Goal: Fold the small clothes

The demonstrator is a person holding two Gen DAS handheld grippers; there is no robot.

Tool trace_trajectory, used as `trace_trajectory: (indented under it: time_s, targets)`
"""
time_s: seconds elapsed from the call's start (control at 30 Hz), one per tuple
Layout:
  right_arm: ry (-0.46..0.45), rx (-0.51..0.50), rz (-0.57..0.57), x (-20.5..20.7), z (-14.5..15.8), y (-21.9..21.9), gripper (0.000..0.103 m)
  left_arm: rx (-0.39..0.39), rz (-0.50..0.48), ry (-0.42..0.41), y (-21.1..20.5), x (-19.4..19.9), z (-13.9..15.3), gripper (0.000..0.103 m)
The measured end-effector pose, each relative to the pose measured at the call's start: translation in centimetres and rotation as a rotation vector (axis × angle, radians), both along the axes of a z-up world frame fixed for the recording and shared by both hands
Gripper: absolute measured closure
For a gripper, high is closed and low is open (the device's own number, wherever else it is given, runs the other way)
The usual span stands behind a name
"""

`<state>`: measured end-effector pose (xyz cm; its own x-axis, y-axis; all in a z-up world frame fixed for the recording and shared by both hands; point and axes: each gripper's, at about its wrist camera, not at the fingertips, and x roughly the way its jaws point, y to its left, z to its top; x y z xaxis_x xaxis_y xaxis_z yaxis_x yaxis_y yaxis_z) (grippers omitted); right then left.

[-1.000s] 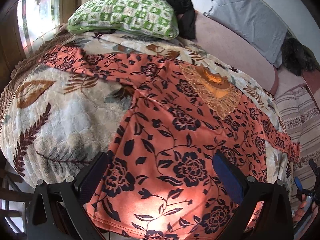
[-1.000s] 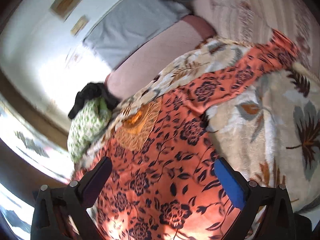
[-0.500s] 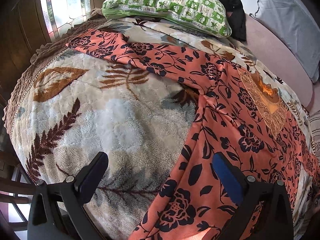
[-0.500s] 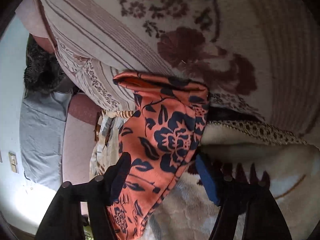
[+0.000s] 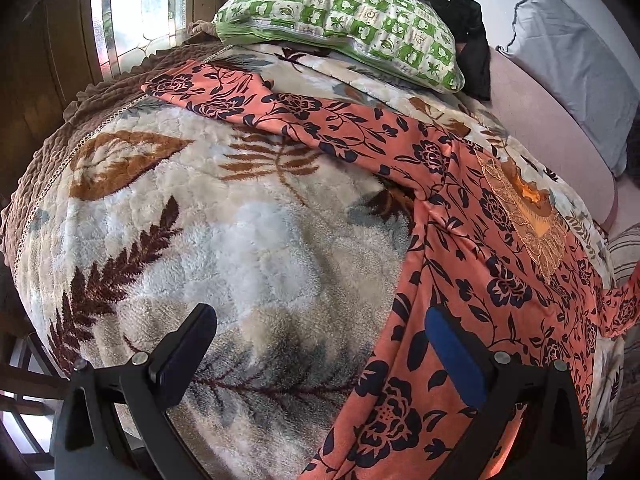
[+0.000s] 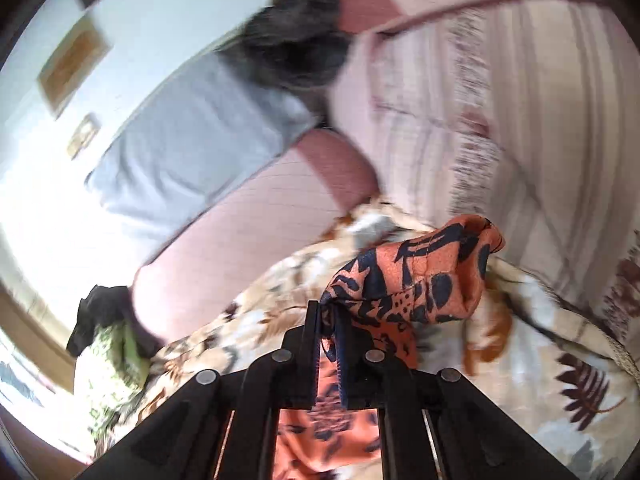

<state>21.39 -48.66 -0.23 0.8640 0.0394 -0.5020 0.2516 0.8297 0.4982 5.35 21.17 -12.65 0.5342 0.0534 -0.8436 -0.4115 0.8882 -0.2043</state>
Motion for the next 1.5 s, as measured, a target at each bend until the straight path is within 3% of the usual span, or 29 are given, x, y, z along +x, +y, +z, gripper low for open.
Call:
trace_trajectory:
  time_s: [0.13,0.2,0.27,0.33,0.37,0.4,0.5,0.63,0.7,0.8,0.87,1.0,1.07,1.17,1.2,1.23,1.27,1.37,1.4,1.43,1.5]
  targets:
    - [-0.065,-0.137,0.287,1.8,2.7,15.3,0.096,-0.006,0.018,-0.022,1.3,-1.5,-0.1,0.0]
    - [-0.057,-0.183,0.397,2.3,1.0,22.8,0.096,-0.013,0.029,-0.032,2.1,-2.2,-0.1,0.0]
    - [0.029,-0.21,0.52,2.6,-3.2,29.4,0.091,-0.025,0.043,-0.035,2.8,-2.5,-0.2,0.0]
    - [0.167,-0.239,0.669,2.7,-9.1,35.0,0.055,-0.043,0.049,-0.037,3.2,-2.7,-0.2,0.0]
    - [0.232,-0.267,0.701,2.4,-12.1,36.7,0.02,-0.047,0.046,-0.041,3.3,-2.7,0.0,0.0]
    - [0.277,-0.28,0.708,2.3,-14.4,37.3,0.02,-0.042,0.036,-0.05,3.2,-2.6,0.3,0.0]
    - [0.271,-0.141,0.69,0.6,-16.2,34.6,0.02,0.001,-0.02,-0.083,1.9,-1.6,1.5,0.0]
    - [0.201,-0.046,0.531,1.1,-12.4,28.3,0.017,-0.034,-0.144,-0.124,-1.7,2.1,3.2,0.0]
    - [0.197,0.001,0.452,1.8,-11.5,25.2,0.014,-0.096,-0.234,-0.122,-4.0,5.3,3.7,0.0]
    - [0.221,0.024,0.442,2.9,-11.4,22.5,0.014,-0.193,-0.294,-0.122,-7.0,10.6,3.8,0.0]
    - [0.238,0.029,0.439,2.9,-12.4,21.4,0.014,-0.298,-0.336,-0.093,-8.6,14.1,3.0,0.0]
    - [0.267,0.05,0.433,3.3,-14.8,19.8,0.014,-0.445,-0.317,0.004,-10.2,19.2,-0.6,0.003]
    - [0.276,0.067,0.432,3.8,-15.6,19.2,0.014,-0.453,-0.265,0.067,-10.3,20.3,-2.9,0.01]
    - [0.278,0.077,0.44,4.4,-16.3,18.7,0.014,-0.409,-0.221,0.116,-10.2,20.9,-4.6,0.04]
    - [0.277,0.07,0.444,4.6,-16.4,18.6,0.014,-0.352,-0.225,0.128,-10.4,20.9,-4.3,0.077]
    - [0.282,0.061,0.444,4.8,-16.5,18.5,0.014,-0.317,-0.227,0.156,-10.4,21.1,-4.2,0.097]
    - [0.292,0.058,0.439,5.0,-16.8,18.4,0.014,-0.313,-0.21,0.127,-10.2,20.7,-3.5,0.097]
    - [0.34,0.085,0.408,5.6,-18.1,17.5,0.014,-0.138,-0.249,-0.062,-11.2,18.1,1.4,0.1]
    - [0.341,0.1,0.411,5.7,-18.4,17.2,0.014,-0.121,-0.249,-0.092,-11.4,17.3,2.1,0.1]
    - [0.339,0.099,0.415,5.6,-18.5,17.1,0.014,-0.111,-0.237,-0.077,-11.5,17.0,1.6,0.099]
    - [0.348,0.088,0.418,5.8,-18.5,17.2,0.014,-0.097,-0.224,0.062,-11.4,17.8,-2.0,0.099]
